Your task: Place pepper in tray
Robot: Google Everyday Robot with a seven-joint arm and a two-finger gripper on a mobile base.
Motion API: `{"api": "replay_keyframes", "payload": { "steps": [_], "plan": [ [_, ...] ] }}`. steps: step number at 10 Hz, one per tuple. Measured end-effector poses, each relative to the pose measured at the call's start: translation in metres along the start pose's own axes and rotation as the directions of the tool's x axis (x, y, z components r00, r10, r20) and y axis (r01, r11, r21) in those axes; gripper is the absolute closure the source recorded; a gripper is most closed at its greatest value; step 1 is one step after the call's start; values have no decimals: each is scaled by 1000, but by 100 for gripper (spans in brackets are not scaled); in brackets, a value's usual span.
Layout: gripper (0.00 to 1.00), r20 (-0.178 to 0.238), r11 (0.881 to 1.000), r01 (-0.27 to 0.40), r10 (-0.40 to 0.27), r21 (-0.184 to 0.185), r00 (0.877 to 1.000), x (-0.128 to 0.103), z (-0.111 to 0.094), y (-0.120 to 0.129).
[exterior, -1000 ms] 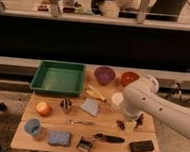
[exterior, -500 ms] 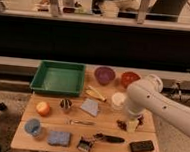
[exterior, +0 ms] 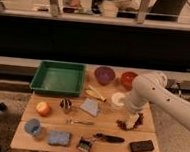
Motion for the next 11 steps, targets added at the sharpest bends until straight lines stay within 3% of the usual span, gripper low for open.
{"api": "replay_keyframes", "payload": {
  "steps": [3,6,8,11],
  "plan": [
    [20,9,998,13,-14,55,1000,5,4,-40],
    [20,-33,992,21,-17,121,999,18,-2,-87],
    [20,-75,989,9,2,144,997,39,1,-108],
    [20,-129,988,-46,65,149,989,90,8,-108]
  ]
}}
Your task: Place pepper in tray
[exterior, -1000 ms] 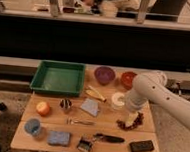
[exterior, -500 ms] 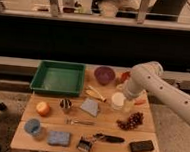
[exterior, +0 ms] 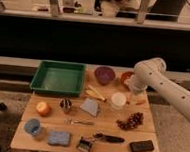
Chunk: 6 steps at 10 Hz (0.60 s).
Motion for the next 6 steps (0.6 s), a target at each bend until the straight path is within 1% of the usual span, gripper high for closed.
{"api": "replay_keyframes", "payload": {
  "steps": [2,3,4,6],
  "plan": [
    [20,-28,999,-47,47,-7,999,31,14,4],
    [20,-39,997,-81,81,-12,996,48,23,6],
    [20,-31,994,-109,109,-24,994,54,32,6],
    [20,43,984,-163,166,-71,985,52,53,5]
  ]
}}
